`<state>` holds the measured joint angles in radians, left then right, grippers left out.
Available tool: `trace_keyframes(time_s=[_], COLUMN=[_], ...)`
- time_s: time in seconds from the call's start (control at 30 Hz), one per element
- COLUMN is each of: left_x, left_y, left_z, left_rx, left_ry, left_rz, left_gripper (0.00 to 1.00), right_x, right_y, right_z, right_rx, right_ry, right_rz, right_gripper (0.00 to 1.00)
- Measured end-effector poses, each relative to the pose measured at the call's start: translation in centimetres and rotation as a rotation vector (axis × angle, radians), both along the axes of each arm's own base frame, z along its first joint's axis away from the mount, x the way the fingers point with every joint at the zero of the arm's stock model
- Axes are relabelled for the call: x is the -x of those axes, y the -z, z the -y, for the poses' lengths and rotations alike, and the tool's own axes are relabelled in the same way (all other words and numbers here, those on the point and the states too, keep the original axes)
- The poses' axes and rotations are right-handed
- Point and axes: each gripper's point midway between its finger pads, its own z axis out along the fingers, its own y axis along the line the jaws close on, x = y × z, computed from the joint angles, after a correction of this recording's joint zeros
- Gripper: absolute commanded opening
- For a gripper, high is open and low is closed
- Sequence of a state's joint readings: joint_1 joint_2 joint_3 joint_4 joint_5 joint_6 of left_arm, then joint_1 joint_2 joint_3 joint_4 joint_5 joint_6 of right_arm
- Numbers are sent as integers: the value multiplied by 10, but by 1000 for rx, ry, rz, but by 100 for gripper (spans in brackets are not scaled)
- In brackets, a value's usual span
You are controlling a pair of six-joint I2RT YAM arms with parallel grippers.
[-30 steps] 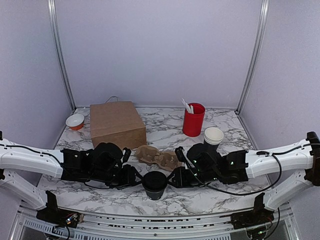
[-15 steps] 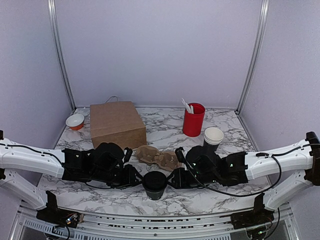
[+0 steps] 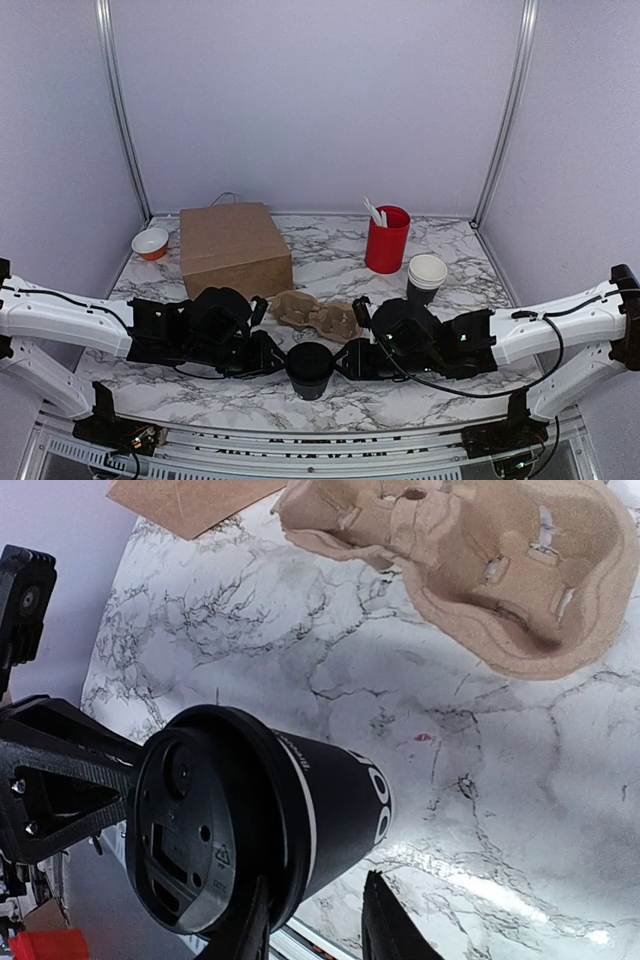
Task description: Pack the takeout coffee
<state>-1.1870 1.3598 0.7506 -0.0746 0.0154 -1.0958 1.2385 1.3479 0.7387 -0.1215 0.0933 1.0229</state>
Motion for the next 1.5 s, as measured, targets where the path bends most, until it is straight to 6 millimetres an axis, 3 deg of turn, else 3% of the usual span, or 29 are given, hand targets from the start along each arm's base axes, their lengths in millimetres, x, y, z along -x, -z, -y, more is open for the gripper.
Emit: trace_keyframes(time_s=[0.33, 0.57, 0.77, 1.5], left_x=[-4, -23, -34, -38], left_y=[-1, -2, -6, -12], left_z=[1, 4, 5, 6], left_rx=[-43, -113, -131, -208], left_ry=[10, 11, 26, 86], left_rz=[36, 88, 120, 146], left_gripper=[22, 22, 23, 31], right_x=[2, 0, -2, -9], right_y=[4, -2, -4, -8], right_z=[-1, 0, -2, 12], right_rx=[27, 54, 71, 120], right_ry=[34, 49, 52, 116], right_rz=[37, 53, 53, 70], right_gripper=[27, 25, 28, 34])
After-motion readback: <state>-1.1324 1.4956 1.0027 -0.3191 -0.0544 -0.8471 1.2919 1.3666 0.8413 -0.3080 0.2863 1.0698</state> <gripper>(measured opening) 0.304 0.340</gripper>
